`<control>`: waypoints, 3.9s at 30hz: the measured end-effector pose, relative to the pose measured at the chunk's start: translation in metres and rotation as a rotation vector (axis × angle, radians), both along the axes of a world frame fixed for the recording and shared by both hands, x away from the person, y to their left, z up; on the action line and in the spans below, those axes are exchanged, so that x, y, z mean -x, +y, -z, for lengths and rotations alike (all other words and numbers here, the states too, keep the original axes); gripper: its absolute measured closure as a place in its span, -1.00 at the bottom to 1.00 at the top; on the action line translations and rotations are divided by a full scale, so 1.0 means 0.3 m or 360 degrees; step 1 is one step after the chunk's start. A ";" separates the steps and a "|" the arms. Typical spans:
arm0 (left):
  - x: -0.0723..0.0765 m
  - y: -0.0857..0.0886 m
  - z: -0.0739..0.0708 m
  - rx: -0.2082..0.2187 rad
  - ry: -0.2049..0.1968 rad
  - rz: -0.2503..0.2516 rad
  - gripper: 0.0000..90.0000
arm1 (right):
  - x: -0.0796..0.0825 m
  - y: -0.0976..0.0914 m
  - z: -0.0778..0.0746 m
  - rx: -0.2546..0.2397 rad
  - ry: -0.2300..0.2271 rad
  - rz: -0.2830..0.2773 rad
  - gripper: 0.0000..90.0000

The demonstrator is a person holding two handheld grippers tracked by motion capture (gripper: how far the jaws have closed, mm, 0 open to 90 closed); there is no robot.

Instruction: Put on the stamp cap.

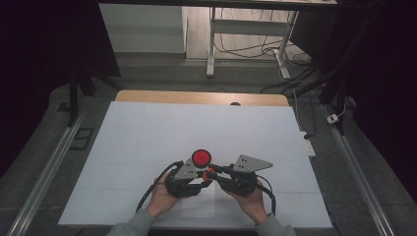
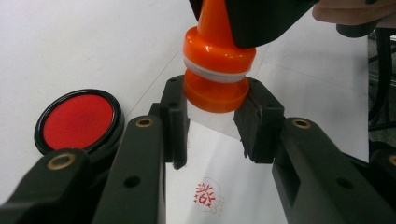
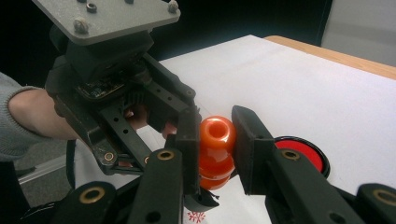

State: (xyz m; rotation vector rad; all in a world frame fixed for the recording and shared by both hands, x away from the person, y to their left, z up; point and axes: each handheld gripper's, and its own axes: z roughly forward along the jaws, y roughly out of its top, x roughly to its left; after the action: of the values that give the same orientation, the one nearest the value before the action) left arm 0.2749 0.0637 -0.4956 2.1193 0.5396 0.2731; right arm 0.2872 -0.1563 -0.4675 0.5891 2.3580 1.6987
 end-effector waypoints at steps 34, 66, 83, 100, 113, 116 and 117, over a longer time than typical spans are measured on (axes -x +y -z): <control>0.003 -0.001 -0.002 0.0008 -0.0014 -0.0015 0.44 | 0.002 0.008 0.013 0.0037 0.0003 -0.0004 0.63; 0.021 -0.012 0.001 -0.0021 -0.0041 -0.0075 0.45 | 0.012 0.021 0.009 0.0124 -0.0051 -0.0005 0.64; 0.023 -0.010 0.004 -0.0020 -0.0036 -0.0089 0.45 | 0.015 0.024 0.020 0.0120 -0.0074 -0.0004 0.65; 0.015 -0.004 0.011 0.0018 -0.0049 -0.0096 0.42 | 0.008 0.021 0.020 0.0080 -0.0069 0.0010 0.64; 0.008 0.005 0.012 0.0009 0.0007 -0.0101 -0.05 | 0.003 0.006 0.015 0.0031 -0.0057 0.0029 0.64; 0.011 0.016 0.006 0.0003 0.0017 -0.0103 -0.20 | 0.000 -0.002 0.010 0.0027 -0.0062 0.0037 0.64; 0.013 0.020 0.004 0.0007 0.0021 -0.0106 -0.22 | 0.000 -0.004 0.008 0.0024 -0.0062 0.0042 0.64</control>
State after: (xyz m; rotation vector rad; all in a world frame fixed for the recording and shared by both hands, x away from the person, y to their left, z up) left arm 0.2711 0.0698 -0.4968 2.1026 0.6186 0.2954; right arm 0.2873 -0.1576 -0.4700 0.5766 2.3238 1.6642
